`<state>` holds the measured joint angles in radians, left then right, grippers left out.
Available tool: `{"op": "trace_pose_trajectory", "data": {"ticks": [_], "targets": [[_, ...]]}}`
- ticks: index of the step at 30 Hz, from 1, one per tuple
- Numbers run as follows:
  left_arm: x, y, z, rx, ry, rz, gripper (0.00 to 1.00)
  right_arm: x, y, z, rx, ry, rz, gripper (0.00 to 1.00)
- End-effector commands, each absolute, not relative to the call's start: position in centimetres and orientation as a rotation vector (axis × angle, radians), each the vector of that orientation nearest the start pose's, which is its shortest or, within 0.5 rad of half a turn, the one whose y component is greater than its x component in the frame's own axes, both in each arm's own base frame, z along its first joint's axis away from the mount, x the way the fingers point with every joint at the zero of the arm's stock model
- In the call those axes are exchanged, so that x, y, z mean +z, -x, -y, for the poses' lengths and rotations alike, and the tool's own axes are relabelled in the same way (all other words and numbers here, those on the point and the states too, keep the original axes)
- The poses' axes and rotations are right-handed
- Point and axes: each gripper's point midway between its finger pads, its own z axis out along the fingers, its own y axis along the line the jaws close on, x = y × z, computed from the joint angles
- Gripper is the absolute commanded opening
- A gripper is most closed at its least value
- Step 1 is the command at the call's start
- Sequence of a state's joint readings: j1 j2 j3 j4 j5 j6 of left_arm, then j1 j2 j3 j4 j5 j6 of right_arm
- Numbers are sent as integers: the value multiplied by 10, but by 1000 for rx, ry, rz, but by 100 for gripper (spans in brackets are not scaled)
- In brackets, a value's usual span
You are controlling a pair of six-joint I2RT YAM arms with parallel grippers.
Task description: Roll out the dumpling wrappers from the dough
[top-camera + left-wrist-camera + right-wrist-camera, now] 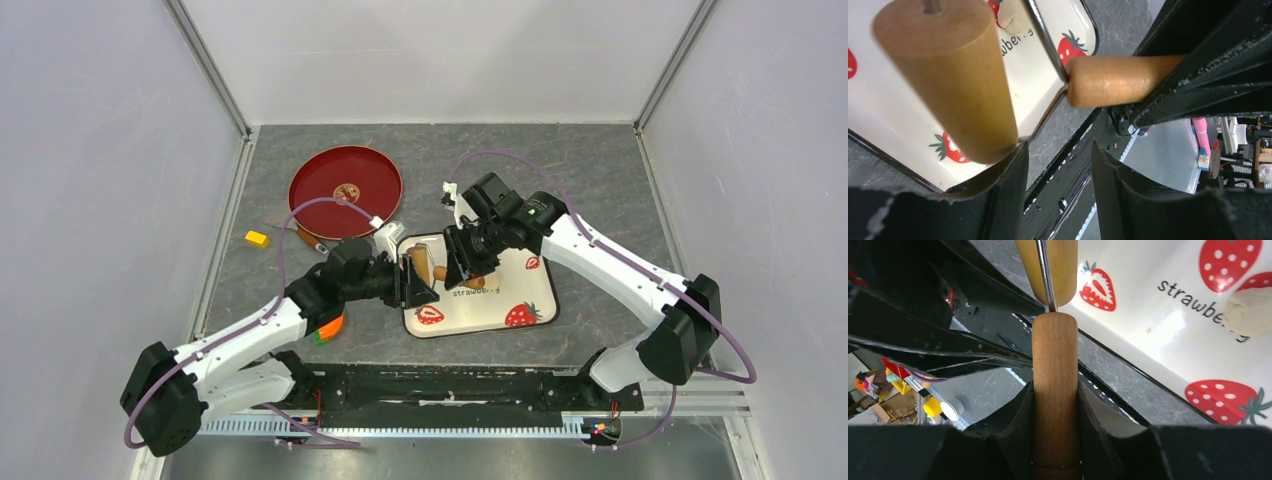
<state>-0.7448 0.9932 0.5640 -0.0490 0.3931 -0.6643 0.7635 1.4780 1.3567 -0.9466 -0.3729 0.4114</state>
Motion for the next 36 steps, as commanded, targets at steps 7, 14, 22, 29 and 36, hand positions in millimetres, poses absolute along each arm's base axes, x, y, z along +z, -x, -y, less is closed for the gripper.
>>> {"op": "trace_pose_trajectory", "data": {"ticks": [7,14,22,29,36], "targets": [[169,-177,295,-1170,-447,-2124,54,216,-164,-307,1079,686,-2594,0],[167,-175,300,-1164,-465,-2130,29,223,-166,-311,1102,674,-2562,0],[172,-187,291,-1111,-329,-2116,2,247,-186,-308,1067,588,-2371,47],[182,-190,289,-1114,-281,-2099,2,266,-201,-293,1002,463,-2225,98],[183,-191,290,-1113,-281,-2101,2,255,-197,-293,1012,451,-2269,98]]}}
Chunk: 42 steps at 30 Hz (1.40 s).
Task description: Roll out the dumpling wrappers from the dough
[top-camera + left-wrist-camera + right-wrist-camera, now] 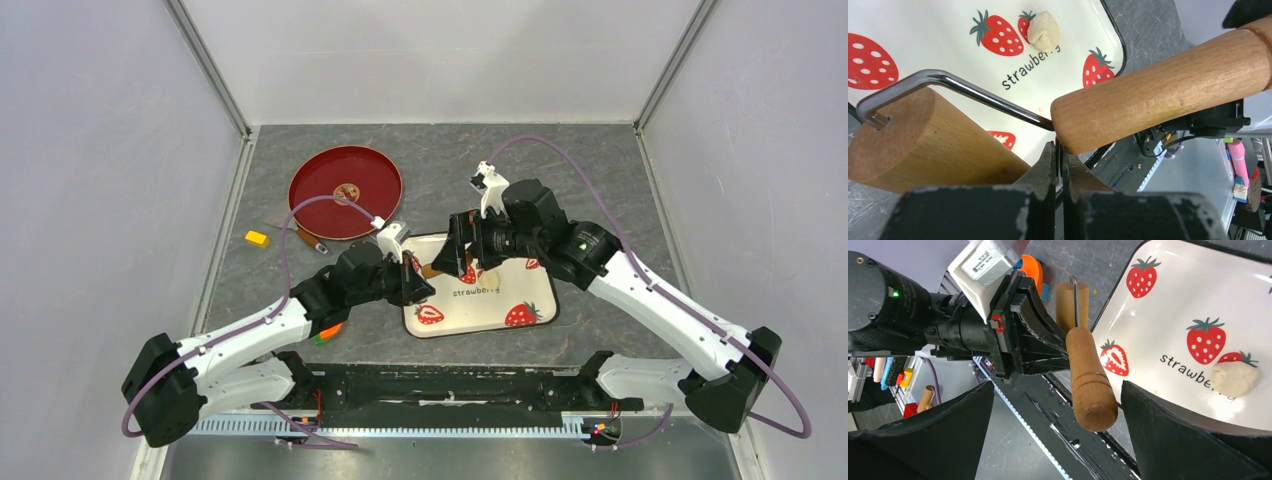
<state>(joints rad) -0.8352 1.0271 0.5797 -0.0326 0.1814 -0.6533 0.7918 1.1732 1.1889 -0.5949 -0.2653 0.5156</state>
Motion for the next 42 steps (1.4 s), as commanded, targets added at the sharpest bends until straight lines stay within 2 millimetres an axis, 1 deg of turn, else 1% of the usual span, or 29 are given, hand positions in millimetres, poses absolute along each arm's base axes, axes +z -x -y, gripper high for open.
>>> {"op": "trace_pose_trajectory", "data": {"ticks": [1,3,4,8,9,10,13,16,20,22,23,24,25,27,28,30,32,35,37,39,42], "targets": [[183,-191,290,-1110,-280,-2103,2,252,-197,-294,1014,450,-2278,98],[182,-191,290,-1111,-285,-2105,2,247,-197,-296,1019,442,-2290,98],[181,-191,291,-1112,-287,-2108,2,245,-197,-297,1026,441,-2291,96],[181,-190,291,-1114,-290,-2112,2,240,-201,-305,1056,423,-2302,78],[180,-190,291,-1113,-292,-2112,2,240,-202,-308,1061,420,-2302,70],[180,-190,291,-1113,-293,-2111,2,239,-203,-309,1062,419,-2305,65],[180,-191,291,-1109,-296,-2111,2,235,-206,-313,1064,412,-2318,57],[181,-191,291,-1109,-300,-2107,2,228,-205,-315,1073,415,-2339,50],[180,-191,291,-1107,-303,-2107,2,223,-203,-318,1096,412,-2345,38],[181,-191,291,-1106,-303,-2106,2,221,-203,-318,1095,412,-2351,27],[181,-191,291,-1105,-304,-2106,2,221,-203,-318,1095,414,-2350,19],[181,-191,291,-1106,-303,-2105,2,220,-203,-318,1092,414,-2353,5],[181,-191,291,-1104,-302,-2105,6,219,-203,-318,1089,416,-2358,0],[181,-191,291,-1105,-298,-2106,27,217,-203,-317,1080,421,-2360,0],[180,-191,291,-1106,-291,-2109,40,216,-203,-315,1067,423,-2362,0],[182,-192,291,-1120,-263,-2103,57,211,-206,-310,1021,422,-2368,0],[190,-194,290,-1145,-223,-2077,70,207,-207,-303,964,433,-2379,0],[198,-198,285,-1171,-145,-2048,88,201,-210,-286,871,437,-2388,0],[199,-202,277,-1178,-92,-2047,94,197,-212,-275,857,429,-2393,0],[194,-208,265,-1188,-23,-2073,97,194,-215,-263,868,408,-2404,0],[177,-218,244,-1215,82,-2153,99,196,-221,-245,878,377,-2391,0]]}}
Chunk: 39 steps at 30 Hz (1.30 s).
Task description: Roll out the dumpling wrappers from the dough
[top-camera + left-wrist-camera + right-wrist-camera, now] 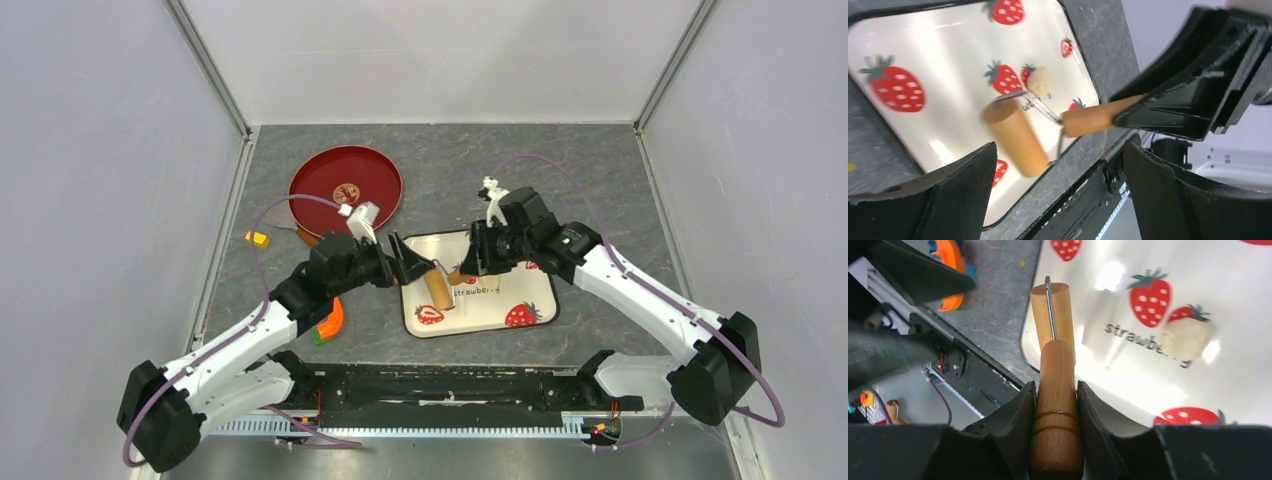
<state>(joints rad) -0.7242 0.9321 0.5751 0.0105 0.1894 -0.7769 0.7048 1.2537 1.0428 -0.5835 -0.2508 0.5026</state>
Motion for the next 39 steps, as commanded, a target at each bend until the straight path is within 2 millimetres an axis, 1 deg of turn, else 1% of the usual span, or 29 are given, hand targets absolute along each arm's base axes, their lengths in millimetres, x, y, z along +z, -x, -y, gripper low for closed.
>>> {"op": "trace_pose_trajectory", "data": {"ticks": [1,3,4,7,9,12,15,18,21,22,26,28,31,33,34,35,37,39], "targets": [[164,-218,236,-1207,119,-2212,98,198,-224,-237,871,368,-2386,0],[138,-223,212,-1120,238,-2329,96,200,-229,-225,847,358,-2386,0],[124,-222,202,-1071,278,-2385,95,200,-231,-218,828,352,-2393,0],[92,-216,189,-995,320,-2500,92,201,-236,-204,775,362,-2407,0],[78,-212,192,-1008,313,-2548,88,201,-239,-196,745,364,-2420,0],[62,-209,199,-1048,307,-2601,82,199,-242,-185,708,354,-2442,0],[48,-205,203,-1011,287,-2651,78,205,-245,-183,705,343,-2441,0],[41,-204,211,-1009,269,-2670,74,212,-247,-186,719,337,-2441,0],[33,-202,217,-991,246,-2708,61,213,-251,-183,681,328,-2459,0],[30,-202,219,-971,238,-2719,57,212,-252,-181,664,326,-2470,0],[20,-199,220,-842,216,-2763,50,211,-252,-177,629,316,-2492,0],[17,-199,218,-799,211,-2774,43,213,-251,-178,641,314,-2497,0],[15,-198,213,-754,211,-2783,21,217,-253,-180,644,309,-2503,0],[16,-197,206,-709,208,-2782,9,218,-255,-178,623,305,-2509,0],[17,-198,202,-678,205,-2780,5,218,-257,-177,610,304,-2513,0],[19,-198,199,-653,198,-2779,2,217,-259,-175,593,302,-2523,0],[23,-198,191,-594,194,-2773,2,215,-261,-174,574,306,-2541,0],[28,-200,187,-573,184,-2756,2,210,-263,-173,552,314,-2569,0]]}}
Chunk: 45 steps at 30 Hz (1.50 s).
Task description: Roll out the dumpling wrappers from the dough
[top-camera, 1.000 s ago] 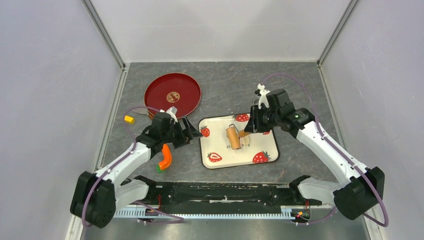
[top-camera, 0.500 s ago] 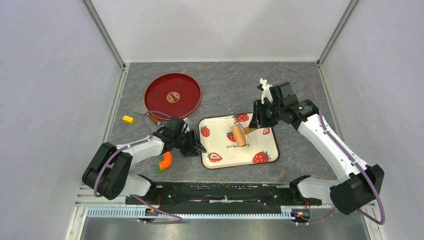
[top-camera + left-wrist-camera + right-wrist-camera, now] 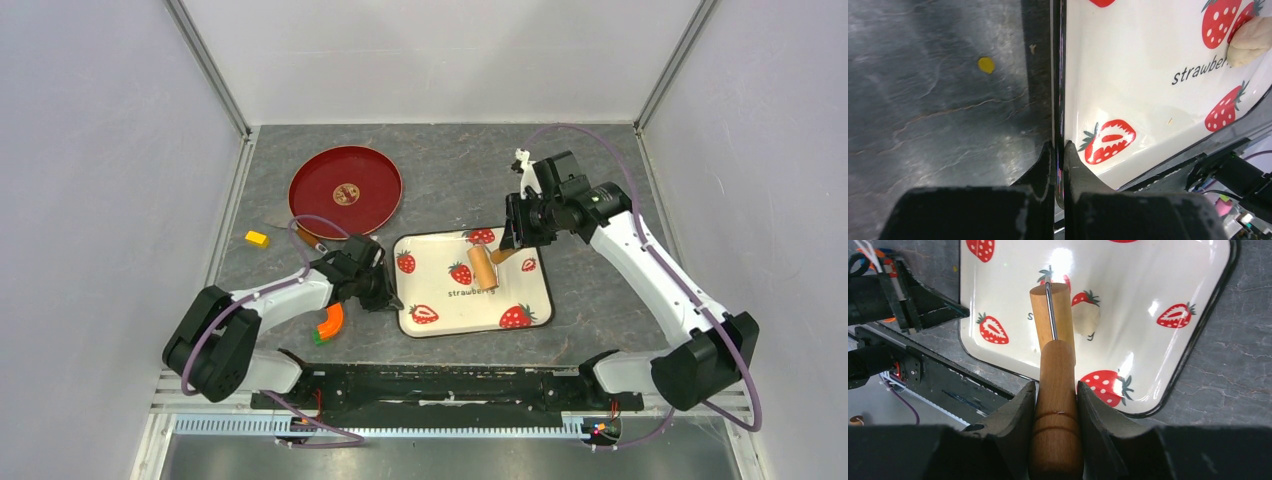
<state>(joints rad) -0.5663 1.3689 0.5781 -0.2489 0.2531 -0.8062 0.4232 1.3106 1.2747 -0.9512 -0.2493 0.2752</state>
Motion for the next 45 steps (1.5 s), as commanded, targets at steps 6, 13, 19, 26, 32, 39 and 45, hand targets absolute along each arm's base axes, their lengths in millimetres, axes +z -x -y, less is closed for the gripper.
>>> {"op": "trace_pose_trajectory", "data": {"ticks": [6,13,19,26,32,39,45], "targets": [[21,-196,183,-544,186,-2780,2,196,-265,-171,499,328,-2641,0],[9,-191,181,-518,160,-2820,2,188,-273,-180,465,359,-2697,0],[5,-190,181,-521,151,-2827,2,190,-282,-190,451,383,-2707,0],[-1,-187,179,-500,138,-2848,2,175,-283,-188,361,407,-2756,0],[-2,-187,179,-501,137,-2849,2,162,-278,-187,326,437,-2790,0],[-5,-186,180,-507,138,-2854,2,146,-264,-187,301,483,-2832,0],[-6,-186,179,-503,137,-2857,2,136,-259,-179,221,492,-2858,0]]}}
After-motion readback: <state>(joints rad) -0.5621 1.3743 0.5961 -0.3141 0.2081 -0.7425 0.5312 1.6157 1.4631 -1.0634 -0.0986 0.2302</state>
